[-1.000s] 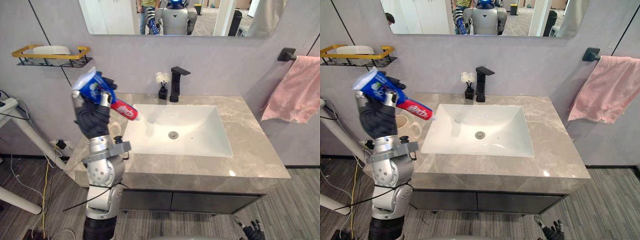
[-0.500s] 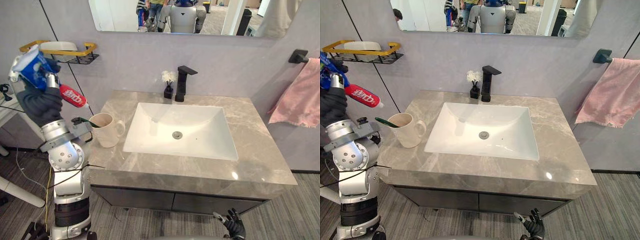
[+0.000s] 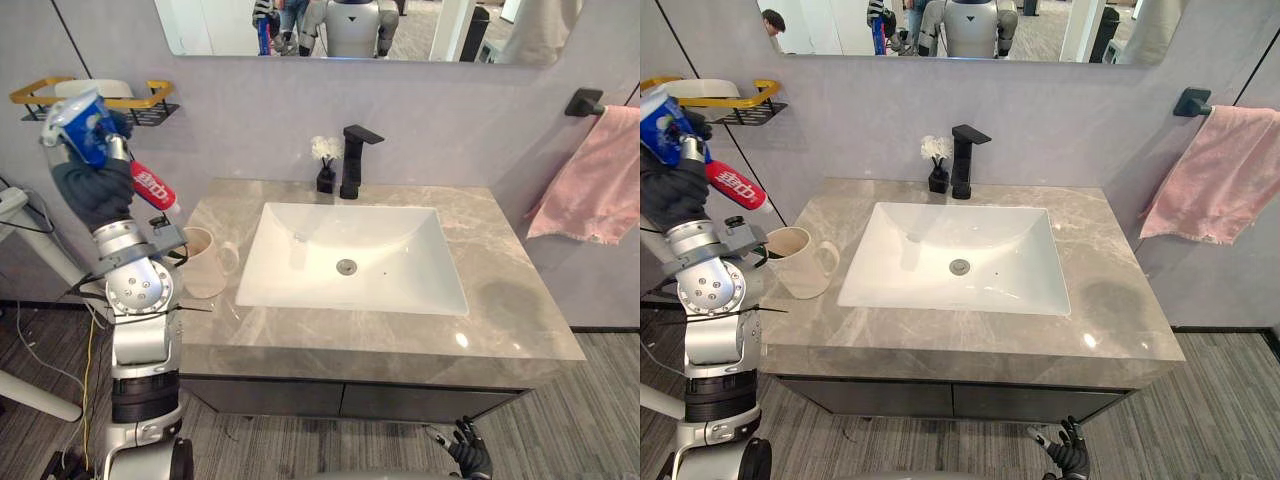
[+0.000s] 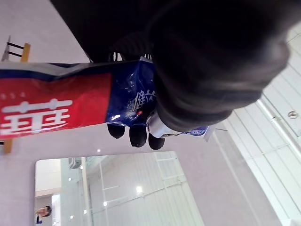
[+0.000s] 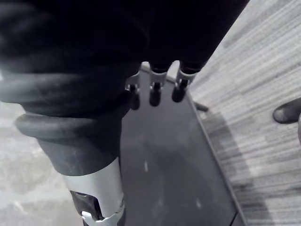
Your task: Organize washtable
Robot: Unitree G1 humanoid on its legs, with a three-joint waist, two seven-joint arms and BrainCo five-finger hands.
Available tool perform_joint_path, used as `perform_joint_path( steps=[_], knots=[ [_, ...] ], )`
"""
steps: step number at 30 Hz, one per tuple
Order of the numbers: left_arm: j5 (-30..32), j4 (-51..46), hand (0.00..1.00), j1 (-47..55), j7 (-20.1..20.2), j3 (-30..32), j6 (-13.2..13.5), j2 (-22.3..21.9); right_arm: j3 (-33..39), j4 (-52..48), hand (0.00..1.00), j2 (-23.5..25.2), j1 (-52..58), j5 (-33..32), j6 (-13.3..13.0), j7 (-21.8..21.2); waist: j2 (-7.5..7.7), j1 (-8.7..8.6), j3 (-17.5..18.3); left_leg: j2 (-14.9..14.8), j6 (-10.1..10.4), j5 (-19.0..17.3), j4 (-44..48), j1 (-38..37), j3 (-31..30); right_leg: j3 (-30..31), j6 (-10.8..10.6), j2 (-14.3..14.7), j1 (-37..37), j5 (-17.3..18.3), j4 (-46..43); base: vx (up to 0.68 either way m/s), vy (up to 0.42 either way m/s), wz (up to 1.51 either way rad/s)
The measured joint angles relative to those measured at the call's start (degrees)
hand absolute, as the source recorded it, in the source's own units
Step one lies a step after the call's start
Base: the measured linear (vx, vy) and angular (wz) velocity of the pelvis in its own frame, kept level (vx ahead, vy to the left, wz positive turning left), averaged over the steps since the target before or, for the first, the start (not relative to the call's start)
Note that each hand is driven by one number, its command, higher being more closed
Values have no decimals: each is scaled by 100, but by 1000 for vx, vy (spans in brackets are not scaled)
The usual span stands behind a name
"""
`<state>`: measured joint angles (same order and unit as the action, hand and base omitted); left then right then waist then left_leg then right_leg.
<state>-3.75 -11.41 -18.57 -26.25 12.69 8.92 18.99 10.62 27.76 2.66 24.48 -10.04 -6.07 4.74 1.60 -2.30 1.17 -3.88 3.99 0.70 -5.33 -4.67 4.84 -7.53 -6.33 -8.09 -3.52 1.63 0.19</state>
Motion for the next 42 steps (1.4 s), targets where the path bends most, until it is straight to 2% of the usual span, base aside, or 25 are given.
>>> perform_joint_path(
  steps=[12,17,30,31,34,42],
  knots=[
    [5,738,100,-4,136,-147,-213,-34,0,9,0,-30,14,-6,0,5,80,6,-51,-15,40,-37,2,27,104,133,3,20,86,-2,15,0,-3,-5],
    [6,771,100,25,137,-144,-228,-67,0,23,0,-30,11,-5,0,5,148,11,-135,-18,41,-38,2,24,108,147,4,24,87,-3,14,0,0,0],
    [9,990,100,346,154,-133,-245,-97,-114,274,0,-35,-3,63,1,3,156,11,-190,-16,46,-43,2,19,113,166,4,26,87,-3,17,0,0,0],
    [9,990,0,372,161,-133,-245,-105,-121,274,0,-34,-4,67,1,2,156,12,-190,-16,46,-44,2,17,109,165,4,26,86,-3,17,0,0,0],
    [17,990,0,401,223,-131,-242,-295,-153,283,0,-35,-6,117,1,-1,162,31,-195,-16,46,-43,2,18,75,163,4,27,79,-3,17,0,0,0],
    [112,990,0,403,233,-122,-233,-314,-178,290,0,-36,-24,128,2,0,159,34,-200,-14,45,-43,2,19,32,147,5,26,67,-3,17,0,0,0]
  ],
)
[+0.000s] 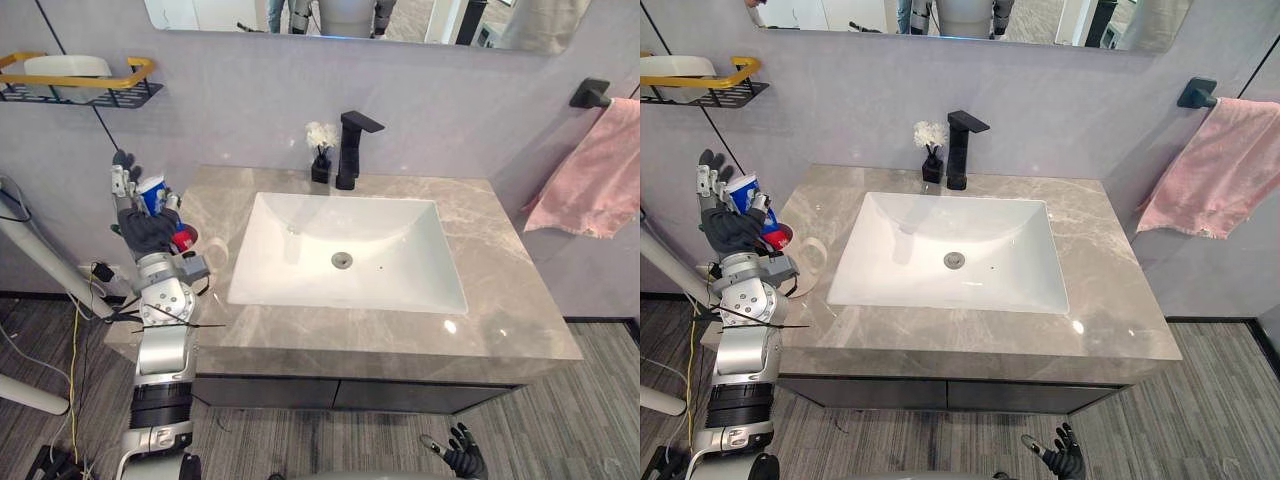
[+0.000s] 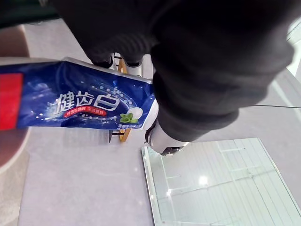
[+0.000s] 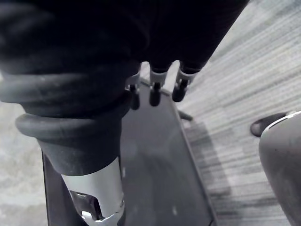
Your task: Organize washtable
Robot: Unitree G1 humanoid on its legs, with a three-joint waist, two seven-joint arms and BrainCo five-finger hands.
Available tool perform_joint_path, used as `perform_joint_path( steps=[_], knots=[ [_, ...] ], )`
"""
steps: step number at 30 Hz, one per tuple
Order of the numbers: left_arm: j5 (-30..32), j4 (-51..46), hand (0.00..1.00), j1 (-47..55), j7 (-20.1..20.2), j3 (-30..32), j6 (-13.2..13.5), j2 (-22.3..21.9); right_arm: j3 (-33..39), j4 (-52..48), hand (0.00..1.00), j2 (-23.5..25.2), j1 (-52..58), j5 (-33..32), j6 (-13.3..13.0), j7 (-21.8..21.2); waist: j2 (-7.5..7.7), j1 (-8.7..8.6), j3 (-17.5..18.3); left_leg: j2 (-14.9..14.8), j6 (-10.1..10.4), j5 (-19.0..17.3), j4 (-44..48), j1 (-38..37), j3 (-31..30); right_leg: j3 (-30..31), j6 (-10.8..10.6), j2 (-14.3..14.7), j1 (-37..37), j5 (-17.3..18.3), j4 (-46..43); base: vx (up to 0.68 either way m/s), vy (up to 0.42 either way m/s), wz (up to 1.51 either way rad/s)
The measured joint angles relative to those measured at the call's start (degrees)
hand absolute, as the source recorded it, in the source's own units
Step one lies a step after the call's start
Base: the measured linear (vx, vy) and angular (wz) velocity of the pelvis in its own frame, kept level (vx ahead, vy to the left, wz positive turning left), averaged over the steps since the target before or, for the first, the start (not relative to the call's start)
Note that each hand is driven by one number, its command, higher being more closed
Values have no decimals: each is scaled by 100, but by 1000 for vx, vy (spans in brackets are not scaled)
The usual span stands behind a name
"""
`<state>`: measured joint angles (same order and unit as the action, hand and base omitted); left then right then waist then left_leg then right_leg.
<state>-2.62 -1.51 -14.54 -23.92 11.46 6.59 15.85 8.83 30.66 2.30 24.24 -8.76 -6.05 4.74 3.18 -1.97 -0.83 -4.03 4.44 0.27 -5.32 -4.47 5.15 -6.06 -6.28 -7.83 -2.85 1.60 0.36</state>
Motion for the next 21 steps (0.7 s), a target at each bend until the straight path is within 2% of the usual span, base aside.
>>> perform_joint_path(
  steps=[7,9,11,13,16,18,21],
  knots=[
    [-3,-537,0,-1,-36,18,78,14,-83,-2,0,-12,50,37,-1,-42,2,-13,-29,2,-2,-1,0,-14,0,-22,0,1,-8,0,-8,0,0,0],
    [-7,-1129,0,3,-156,160,254,93,-44,-271,0,-65,119,-53,-43,-323,-17,-19,-96,6,-3,-1,-1,-35,6,-16,2,-1,-23,-1,-16,0,0,0],
    [-6,-1640,0,57,-198,340,397,92,-30,-426,0,-62,147,-66,-207,-334,-25,-27,-104,-1,-4,-3,-2,-43,16,-19,2,5,-28,-1,-24,0,0,0],
    [-10,-2054,0,165,-240,423,563,89,-20,-438,0,-29,175,0,-234,-324,-56,-25,-125,-2,-5,-4,-5,-43,16,-21,3,9,-28,0,-23,0,0,2],
    [-6,-2292,0,269,-261,543,614,99,-57,-537,0,-29,318,121,-186,-335,-108,40,-160,2,-6,-2,-7,-53,8,-35,4,5,-49,0,-30,0,0,2],
    [33,-2723,0,662,-238,707,628,87,-207,-950,0,-25,411,397,-150,-349,-128,-34,-175,-2,-7,-4,-12,-63,3,-34,9,10,-57,3,-27,0,0,0],
    [59,-2795,0,857,-247,784,716,51,-210,-991,0,-12,419,491,-138,-370,-123,-11,-175,-4,-6,-3,-30,-40,-9,-47,14,14,-36,6,-25,0,0,2]
  ],
)
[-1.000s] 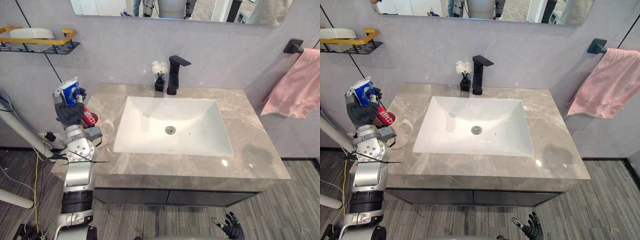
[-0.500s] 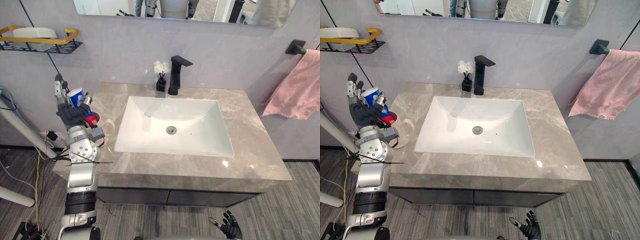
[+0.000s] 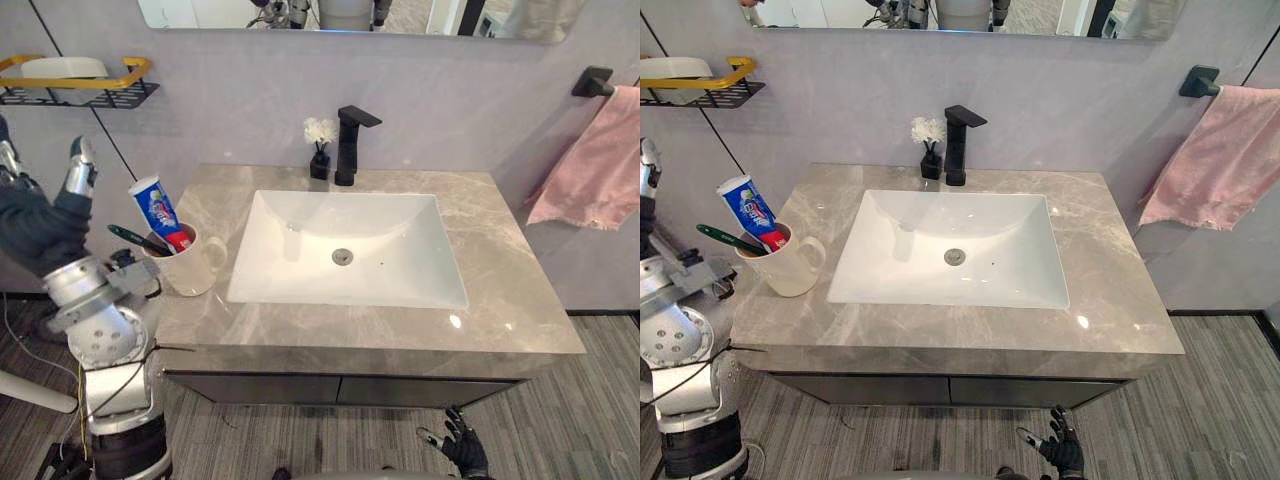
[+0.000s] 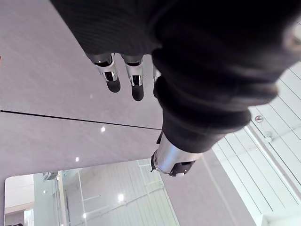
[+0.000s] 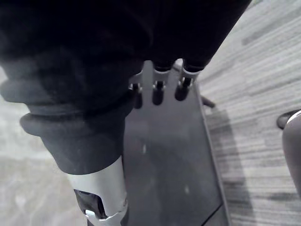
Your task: Organize washtable
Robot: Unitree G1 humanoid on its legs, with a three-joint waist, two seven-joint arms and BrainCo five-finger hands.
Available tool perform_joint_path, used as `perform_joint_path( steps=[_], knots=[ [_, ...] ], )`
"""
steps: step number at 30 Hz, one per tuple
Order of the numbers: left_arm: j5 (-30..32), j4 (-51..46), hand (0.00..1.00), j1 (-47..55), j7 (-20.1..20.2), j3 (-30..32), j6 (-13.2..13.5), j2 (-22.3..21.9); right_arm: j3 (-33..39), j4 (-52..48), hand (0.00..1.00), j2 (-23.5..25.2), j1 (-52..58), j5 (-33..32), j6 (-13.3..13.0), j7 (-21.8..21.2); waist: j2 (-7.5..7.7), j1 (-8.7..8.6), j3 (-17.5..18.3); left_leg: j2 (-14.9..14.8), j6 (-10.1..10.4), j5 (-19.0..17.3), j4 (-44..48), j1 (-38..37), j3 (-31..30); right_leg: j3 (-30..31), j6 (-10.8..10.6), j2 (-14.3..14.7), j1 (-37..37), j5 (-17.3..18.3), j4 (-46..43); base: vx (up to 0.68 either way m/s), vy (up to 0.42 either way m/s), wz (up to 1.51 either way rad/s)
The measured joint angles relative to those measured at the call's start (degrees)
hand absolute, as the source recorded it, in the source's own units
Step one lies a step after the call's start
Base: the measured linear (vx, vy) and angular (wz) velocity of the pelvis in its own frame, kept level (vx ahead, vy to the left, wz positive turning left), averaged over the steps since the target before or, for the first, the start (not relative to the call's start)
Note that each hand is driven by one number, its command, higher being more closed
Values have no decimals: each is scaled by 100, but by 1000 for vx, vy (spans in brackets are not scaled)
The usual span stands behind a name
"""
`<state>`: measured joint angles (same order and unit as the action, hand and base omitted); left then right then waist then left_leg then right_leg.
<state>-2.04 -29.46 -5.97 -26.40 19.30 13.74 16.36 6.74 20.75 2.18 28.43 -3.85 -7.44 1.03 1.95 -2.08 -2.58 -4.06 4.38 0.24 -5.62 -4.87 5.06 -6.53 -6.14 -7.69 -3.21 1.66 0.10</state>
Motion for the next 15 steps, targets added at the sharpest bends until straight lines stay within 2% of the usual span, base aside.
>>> perform_joint_path(
  steps=[3,7,8,12,15],
  knots=[
    [-2,-35,0,285,-36,269,24,-239,-1,0,0,10,6,0,15,0,10,19,-5,2,0,2,21,14,-15,2,-1,-2,13,-1,2,0,0,0],
    [-55,-38,0,691,-70,290,25,-635,-4,-1,0,25,8,-1,18,5,42,59,-21,3,0,2,22,21,-26,-5,-1,-4,11,0,12,0,0,0],
    [-111,-37,100,797,-86,286,23,-786,-4,-5,0,32,9,-1,19,9,51,70,-29,2,0,2,22,23,-27,-11,-1,-5,9,0,13,0,0,0],
    [-334,-22,100,1202,-114,260,21,-1304,-78,-198,0,82,30,-1,55,31,60,119,-32,2,-1,2,20,18,-18,-45,-1,-10,-13,0,12,0,0,3],
    [-468,87,100,1408,-108,188,14,-1531,-135,-214,0,95,20,-1,60,36,76,139,-35,-6,2,0,14,7,-19,-111,5,-13,-58,5,12,-22,-6,9]
  ],
)
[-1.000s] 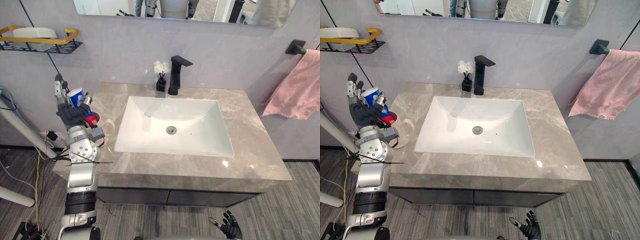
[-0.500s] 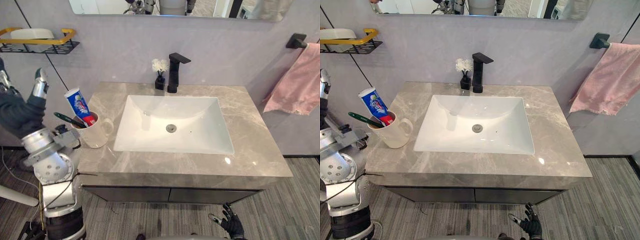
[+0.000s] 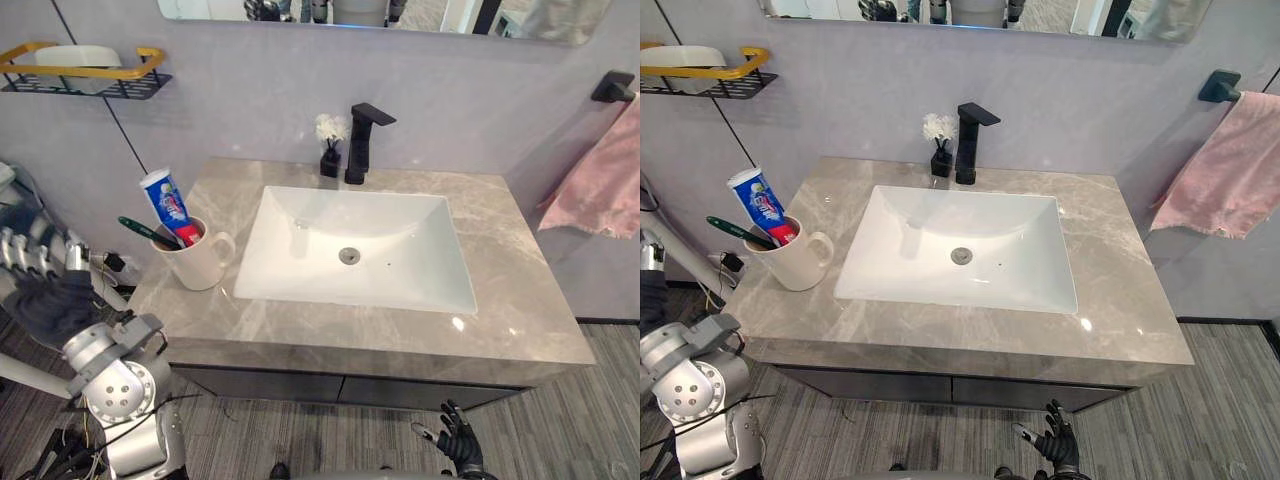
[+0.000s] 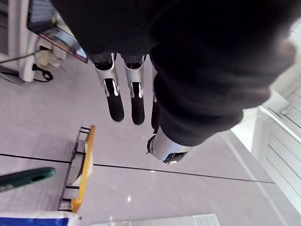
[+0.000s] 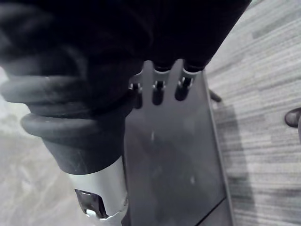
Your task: Organize washtable
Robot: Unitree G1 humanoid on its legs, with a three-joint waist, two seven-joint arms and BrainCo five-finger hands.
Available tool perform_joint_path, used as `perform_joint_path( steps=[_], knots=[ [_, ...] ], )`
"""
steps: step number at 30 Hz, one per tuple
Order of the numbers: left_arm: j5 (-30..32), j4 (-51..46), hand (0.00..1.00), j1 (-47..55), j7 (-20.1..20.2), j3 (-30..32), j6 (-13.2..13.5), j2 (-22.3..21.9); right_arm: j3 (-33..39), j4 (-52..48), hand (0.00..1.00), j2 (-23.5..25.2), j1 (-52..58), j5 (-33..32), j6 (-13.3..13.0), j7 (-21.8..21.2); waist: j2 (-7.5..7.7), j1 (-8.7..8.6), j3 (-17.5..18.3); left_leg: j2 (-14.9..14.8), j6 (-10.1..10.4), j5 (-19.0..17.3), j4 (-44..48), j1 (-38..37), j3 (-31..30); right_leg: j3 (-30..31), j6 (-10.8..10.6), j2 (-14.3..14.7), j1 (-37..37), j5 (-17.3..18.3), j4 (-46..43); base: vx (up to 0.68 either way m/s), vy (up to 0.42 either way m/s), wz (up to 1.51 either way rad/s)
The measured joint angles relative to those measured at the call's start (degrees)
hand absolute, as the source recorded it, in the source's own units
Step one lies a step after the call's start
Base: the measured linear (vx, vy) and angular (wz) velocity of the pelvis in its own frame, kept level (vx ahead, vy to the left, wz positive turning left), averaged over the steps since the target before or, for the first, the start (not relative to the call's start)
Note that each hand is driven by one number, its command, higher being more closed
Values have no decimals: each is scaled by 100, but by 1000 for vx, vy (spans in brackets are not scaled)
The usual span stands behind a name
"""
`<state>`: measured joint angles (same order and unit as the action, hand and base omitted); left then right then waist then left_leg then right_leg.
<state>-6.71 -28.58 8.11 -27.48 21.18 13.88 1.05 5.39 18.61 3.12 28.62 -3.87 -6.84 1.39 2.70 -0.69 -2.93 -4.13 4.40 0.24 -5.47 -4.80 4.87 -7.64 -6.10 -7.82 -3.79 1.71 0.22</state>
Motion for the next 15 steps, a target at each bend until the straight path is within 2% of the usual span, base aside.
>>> perform_joint_path(
  steps=[8,15],
  knots=[
    [-298,856,100,222,288,-314,-215,-249,-131,0,0,-14,-8,1,74,116,88,138,-1,-12,2,2,-14,-8,20,-3,-1,6,8,0,-10,-26,-5,0],
    [-495,1604,100,216,860,-745,-375,-263,-139,10,0,-15,-17,36,84,112,107,143,9,-13,3,1,6,0,42,8,-3,7,20,-1,1,0,0,0]
  ],
)
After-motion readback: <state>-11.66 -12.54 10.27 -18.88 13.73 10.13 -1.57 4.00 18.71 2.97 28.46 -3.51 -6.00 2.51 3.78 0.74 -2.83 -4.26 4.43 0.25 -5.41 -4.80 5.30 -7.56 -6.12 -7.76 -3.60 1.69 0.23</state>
